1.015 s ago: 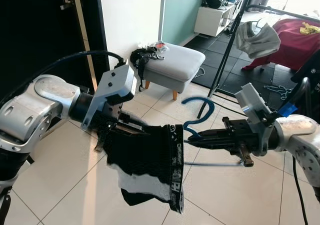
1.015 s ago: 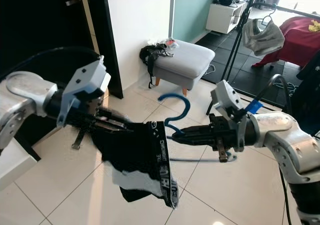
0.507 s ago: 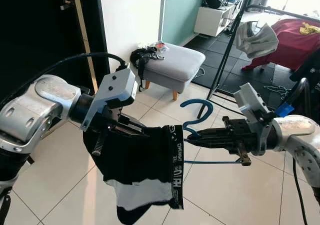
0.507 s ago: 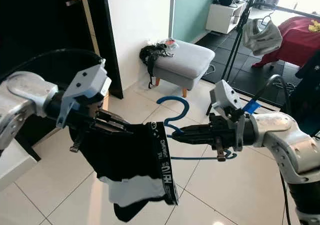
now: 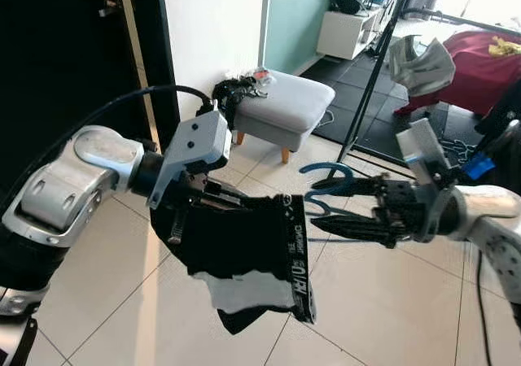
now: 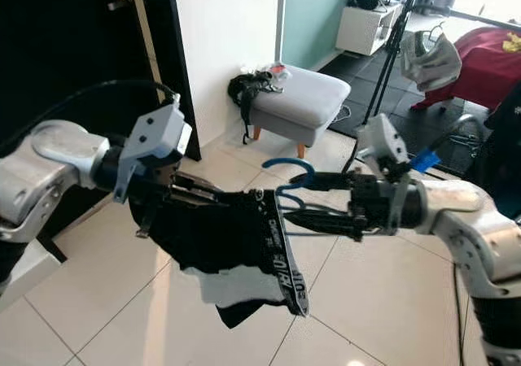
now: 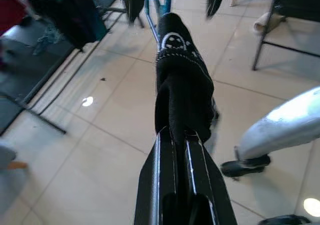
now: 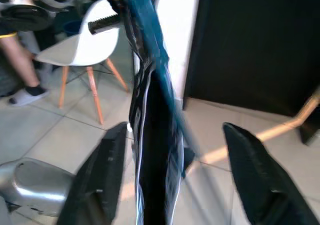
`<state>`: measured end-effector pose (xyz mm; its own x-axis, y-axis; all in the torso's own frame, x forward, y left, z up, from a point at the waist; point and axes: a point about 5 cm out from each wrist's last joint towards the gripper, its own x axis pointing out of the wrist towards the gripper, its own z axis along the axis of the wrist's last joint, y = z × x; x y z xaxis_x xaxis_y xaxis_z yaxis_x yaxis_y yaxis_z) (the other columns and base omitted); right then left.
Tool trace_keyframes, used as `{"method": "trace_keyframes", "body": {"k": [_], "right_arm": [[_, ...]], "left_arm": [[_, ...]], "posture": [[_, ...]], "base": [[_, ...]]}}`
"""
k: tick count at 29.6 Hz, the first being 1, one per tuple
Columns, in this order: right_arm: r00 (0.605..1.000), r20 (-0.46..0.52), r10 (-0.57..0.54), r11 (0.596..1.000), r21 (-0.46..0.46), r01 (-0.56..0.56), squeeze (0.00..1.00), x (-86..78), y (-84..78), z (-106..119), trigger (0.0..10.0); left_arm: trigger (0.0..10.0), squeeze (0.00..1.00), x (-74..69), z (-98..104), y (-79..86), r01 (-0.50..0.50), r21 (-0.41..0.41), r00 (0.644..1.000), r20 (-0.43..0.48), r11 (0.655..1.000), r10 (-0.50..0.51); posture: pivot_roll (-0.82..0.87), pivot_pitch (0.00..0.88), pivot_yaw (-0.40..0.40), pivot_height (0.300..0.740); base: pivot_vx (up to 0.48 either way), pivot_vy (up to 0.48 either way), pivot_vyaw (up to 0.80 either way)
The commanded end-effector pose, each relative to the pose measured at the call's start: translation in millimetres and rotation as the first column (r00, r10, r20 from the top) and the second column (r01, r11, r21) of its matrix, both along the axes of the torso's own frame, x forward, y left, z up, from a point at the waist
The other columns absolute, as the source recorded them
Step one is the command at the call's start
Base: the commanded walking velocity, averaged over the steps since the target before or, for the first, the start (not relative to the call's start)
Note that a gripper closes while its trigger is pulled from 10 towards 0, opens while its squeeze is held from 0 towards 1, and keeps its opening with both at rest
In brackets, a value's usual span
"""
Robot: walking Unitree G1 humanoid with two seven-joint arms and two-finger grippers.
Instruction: Hang hanger
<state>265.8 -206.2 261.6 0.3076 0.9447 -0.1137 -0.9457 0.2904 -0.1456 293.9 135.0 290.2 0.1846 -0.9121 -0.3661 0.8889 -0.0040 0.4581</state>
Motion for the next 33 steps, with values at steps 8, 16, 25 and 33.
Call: {"method": "trace_keyframes", "body": {"k": [8, 16, 25, 33], "right_arm": [[0.962, 0.028, -0.271, 0.961, 0.068, 0.268, 1.0, -18.7, -57.2, 9.2, 10.0], [0.947, -0.075, -0.312, 0.917, 0.236, 0.321, 0.0, -33.3, -51.8, -16.5, 10.0], [0.926, -0.24, -0.292, 0.867, 0.342, 0.362, 0.0, -41.5, -36.7, -54.8, 10.0], [0.867, -0.339, -0.366, 0.751, 0.443, 0.49, 0.0, -32.0, -44.4, -65.2, 10.0]], "left_arm": [[0.0, 0.0, 20.8, 9.2, 26.5, -0.14, -0.071, 0.979, 0.138, 0.988, 0.149], [0.0, 0.0, 27.3, 23.0, 35.8, -0.167, -0.116, 0.961, 0.203, 0.979, 0.188], [0.0, 0.0, 21.3, 59.2, 30.2, -0.059, -0.302, 0.958, 0.249, 0.952, 0.139], [4.6, 0.0, 10.5, 81.5, 28.6, 0.043, -0.372, 0.96, 0.271, 0.927, 0.065]], "posture": [[-0.02, 0.041, -0.02, 0.74], [-0.02, 0.04, -0.026, 0.74], [-0.01, 0.04, -0.031, 0.74], [-0.01, 0.035, -0.033, 0.74]], "base": [[0.0, 0.0, 0.0], [0.0, 0.0, 0.0], [0.0, 0.0, 0.0], [0.0, 0.0, 0.0]]}}
